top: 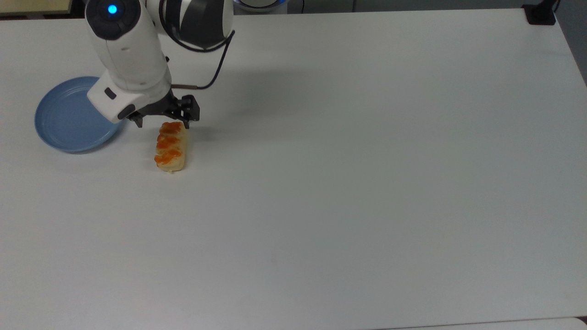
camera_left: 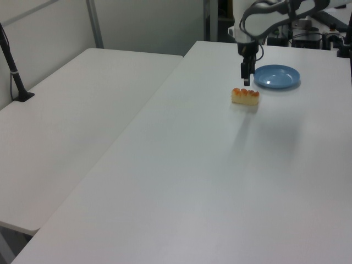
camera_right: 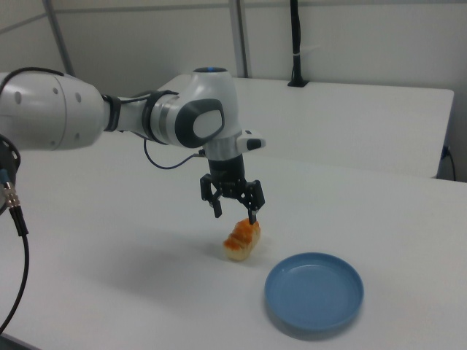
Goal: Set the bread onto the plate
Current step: 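Close the gripper on the bread roll and lift it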
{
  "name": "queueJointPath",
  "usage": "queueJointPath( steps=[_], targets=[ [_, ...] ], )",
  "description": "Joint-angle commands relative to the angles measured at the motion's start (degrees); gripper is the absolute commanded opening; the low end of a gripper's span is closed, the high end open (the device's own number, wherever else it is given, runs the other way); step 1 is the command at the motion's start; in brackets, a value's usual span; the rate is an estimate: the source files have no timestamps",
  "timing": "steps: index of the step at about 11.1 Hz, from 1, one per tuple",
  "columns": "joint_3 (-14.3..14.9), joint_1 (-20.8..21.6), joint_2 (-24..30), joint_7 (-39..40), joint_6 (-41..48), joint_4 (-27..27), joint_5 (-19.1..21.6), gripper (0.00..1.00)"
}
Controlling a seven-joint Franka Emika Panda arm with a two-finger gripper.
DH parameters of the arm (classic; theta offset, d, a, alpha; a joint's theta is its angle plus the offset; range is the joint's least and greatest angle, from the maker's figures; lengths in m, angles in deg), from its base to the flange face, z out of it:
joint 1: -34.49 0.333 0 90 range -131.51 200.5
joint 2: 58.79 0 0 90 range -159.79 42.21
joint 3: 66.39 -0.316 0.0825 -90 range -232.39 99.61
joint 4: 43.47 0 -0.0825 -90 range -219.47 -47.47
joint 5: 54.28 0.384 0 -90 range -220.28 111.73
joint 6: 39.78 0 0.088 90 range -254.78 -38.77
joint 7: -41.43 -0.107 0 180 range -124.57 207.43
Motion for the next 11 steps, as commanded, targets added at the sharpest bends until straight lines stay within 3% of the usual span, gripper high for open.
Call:
queueJointPath(
  steps=[1, 4, 5, 7, 11],
  targets=[
    [0.2, 0.5, -3.9, -6.0, -5.4, -0.2, 0.6, 1.0],
    [0.2, 0.3, -6.1, -6.0, -7.7, -0.7, 0.2, 0.95],
    [0.2, 0.5, -6.3, -5.9, -8.0, -1.4, 0.1, 0.82],
    [0.1, 0.7, -5.9, -6.0, -7.4, -1.1, 0.2, 0.33],
    [0.5, -2.9, -0.9, 1.0, 1.2, 0.4, 0.0, 0.3]
  ],
)
